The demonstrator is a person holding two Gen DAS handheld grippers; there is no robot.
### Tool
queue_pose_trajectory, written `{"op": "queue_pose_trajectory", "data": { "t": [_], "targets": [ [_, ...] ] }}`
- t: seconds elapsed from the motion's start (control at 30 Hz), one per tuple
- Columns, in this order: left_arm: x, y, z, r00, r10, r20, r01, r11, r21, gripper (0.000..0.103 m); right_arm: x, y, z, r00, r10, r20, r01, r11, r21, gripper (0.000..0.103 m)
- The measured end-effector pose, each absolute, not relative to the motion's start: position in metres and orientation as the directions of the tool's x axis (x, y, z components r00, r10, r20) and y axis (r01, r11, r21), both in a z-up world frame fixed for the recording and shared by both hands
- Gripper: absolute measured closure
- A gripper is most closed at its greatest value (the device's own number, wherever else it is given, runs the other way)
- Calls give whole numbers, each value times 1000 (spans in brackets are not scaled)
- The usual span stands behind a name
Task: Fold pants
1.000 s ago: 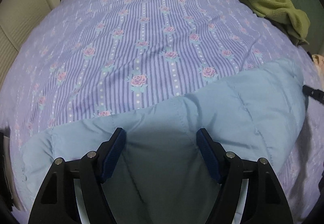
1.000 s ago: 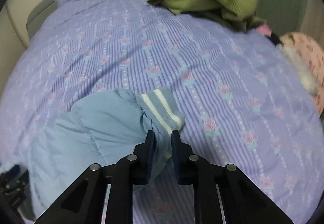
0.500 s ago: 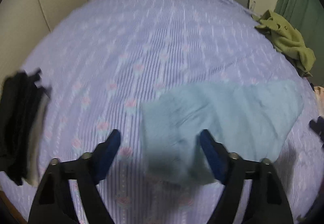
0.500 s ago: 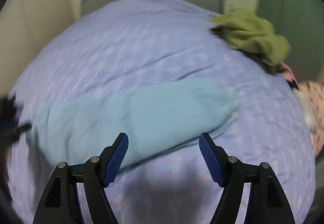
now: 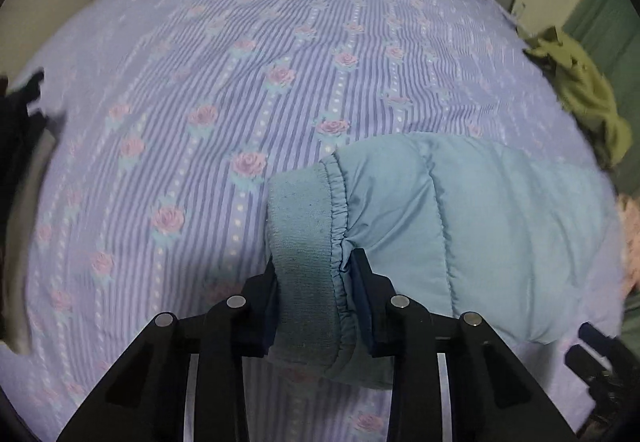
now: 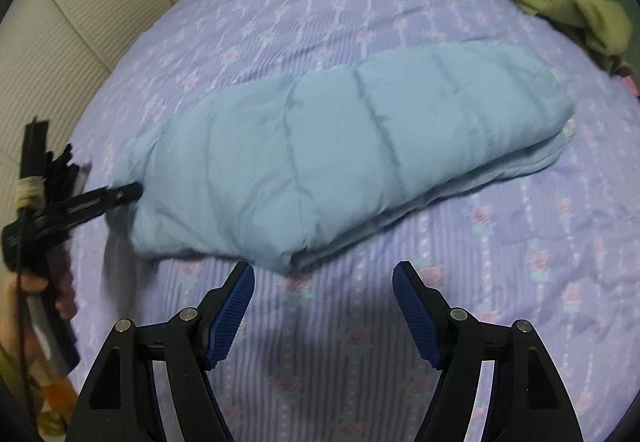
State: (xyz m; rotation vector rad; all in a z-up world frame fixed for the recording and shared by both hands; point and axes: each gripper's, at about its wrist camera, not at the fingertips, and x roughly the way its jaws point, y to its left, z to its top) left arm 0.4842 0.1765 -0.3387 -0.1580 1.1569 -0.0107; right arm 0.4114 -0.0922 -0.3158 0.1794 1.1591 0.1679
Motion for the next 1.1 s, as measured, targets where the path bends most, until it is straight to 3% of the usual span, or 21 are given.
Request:
{"op": "queue_pose_trajectory", "data": {
  "t": [0.3,0.5,0.8,0.9,1.1],
  "targets": [
    [492,180,-343,396,-86,-914,-53,992,-116,68,435,-70,-327,334,350,-875,-242,929,279,48],
    [492,186,-343,397,-72,-915,-74,991,-111,67,448,-75,-323,346,418,-840,-232,906,355,50],
    [495,177,-345,399,-33,-917,-53,997,-58,67,443,-61,-352,258,392,-883,-304,900,311,51],
    [499,177,-345,393,-31,-919,-54,997,-57,66,439,-60,-343,235,436,-869,-316,880,356,62],
    [502,173,-346,395,-5,-918,-30,999,-18,65,448,-50,-348,282,390,-877,-348,893,286,66]
  ]
}}
